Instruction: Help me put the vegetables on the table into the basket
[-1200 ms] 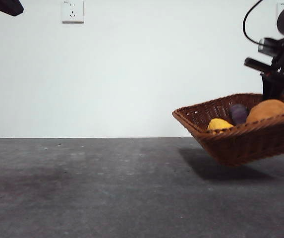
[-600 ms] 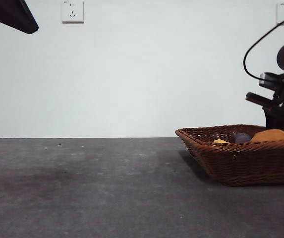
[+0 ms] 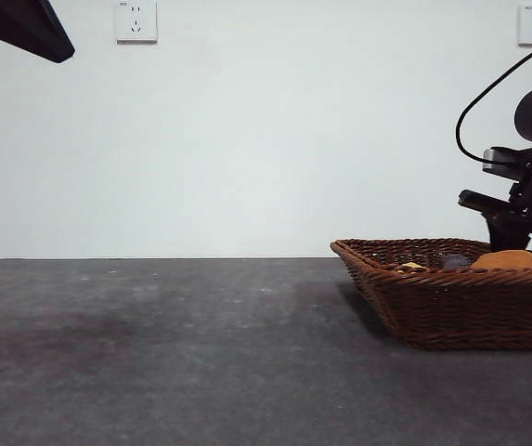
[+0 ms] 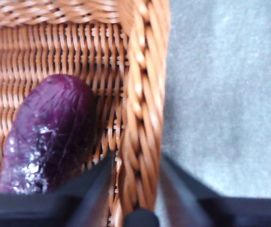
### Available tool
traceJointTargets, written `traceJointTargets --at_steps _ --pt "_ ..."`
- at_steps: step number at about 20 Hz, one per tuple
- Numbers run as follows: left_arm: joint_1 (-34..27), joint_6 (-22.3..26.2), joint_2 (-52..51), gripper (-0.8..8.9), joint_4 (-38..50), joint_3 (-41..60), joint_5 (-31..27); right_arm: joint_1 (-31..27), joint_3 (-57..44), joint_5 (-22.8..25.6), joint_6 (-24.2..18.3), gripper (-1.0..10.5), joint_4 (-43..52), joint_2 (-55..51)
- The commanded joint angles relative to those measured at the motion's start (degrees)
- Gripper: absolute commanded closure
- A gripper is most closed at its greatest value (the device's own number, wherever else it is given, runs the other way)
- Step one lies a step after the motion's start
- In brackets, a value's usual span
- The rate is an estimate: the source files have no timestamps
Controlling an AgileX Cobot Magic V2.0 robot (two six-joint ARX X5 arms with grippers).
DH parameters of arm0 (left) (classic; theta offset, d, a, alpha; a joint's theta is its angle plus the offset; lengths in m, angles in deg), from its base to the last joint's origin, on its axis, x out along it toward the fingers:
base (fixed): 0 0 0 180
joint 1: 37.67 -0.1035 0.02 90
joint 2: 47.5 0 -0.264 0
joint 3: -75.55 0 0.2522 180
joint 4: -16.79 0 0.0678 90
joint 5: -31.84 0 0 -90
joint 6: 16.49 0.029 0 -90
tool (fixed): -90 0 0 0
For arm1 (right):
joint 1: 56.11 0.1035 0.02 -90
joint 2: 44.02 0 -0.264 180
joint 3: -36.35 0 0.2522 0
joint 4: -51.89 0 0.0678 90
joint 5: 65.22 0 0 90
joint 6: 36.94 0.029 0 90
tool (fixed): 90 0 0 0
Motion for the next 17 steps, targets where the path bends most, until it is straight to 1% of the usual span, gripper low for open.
traceJointTargets --at_steps 1,3,5,7,10,12,14,16,17 --pt "-0.11 0.87 0.02 8.2 0.33 0.0 0.24 -0.04 -0.26 -0.59 -1.4 6.8 0.87 0.92" --pt "-0.11 0.87 0.02 8.2 0.31 0.0 0.24 -0.07 0.98 -0.48 -1.4 6.8 0.24 0.5" --pt "-0.11 0.9 0.02 8.2 0.0 0.0 0.22 -0.11 2.69 1.55 -1.36 6.8 -1.33 -1.86" --pt "-0.11 0.92 0.02 8.2 0.11 0.0 0.24 -0.11 3.85 4.79 -1.38 6.8 -3.13 -6.8" --pt "-0.11 1.14 0.02 8.2 0.17 0.0 0.22 -0.09 4.94 4.96 -1.4 6.9 -8.74 -16.57" --pt "-0.11 1.14 0.02 8.2 0.22 0.0 0.24 -0.04 5.05 2.99 -1.49 6.9 -14.75 -24.0" --pt "-0.11 2.29 0.02 8.2 0.33 0.0 0.24 0.07 5.07 -1.05 -1.46 7.0 -20.48 -31.39" --pt "-0.11 2.58 0.02 8.2 0.33 0.0 0.24 0.07 5.07 -3.06 -1.44 7.0 -24.92 -37.24" --pt "-0.11 2.6 0.02 8.2 0.35 0.0 0.24 0.09 5.07 -3.65 -1.46 7.2 -27.21 -39.93"
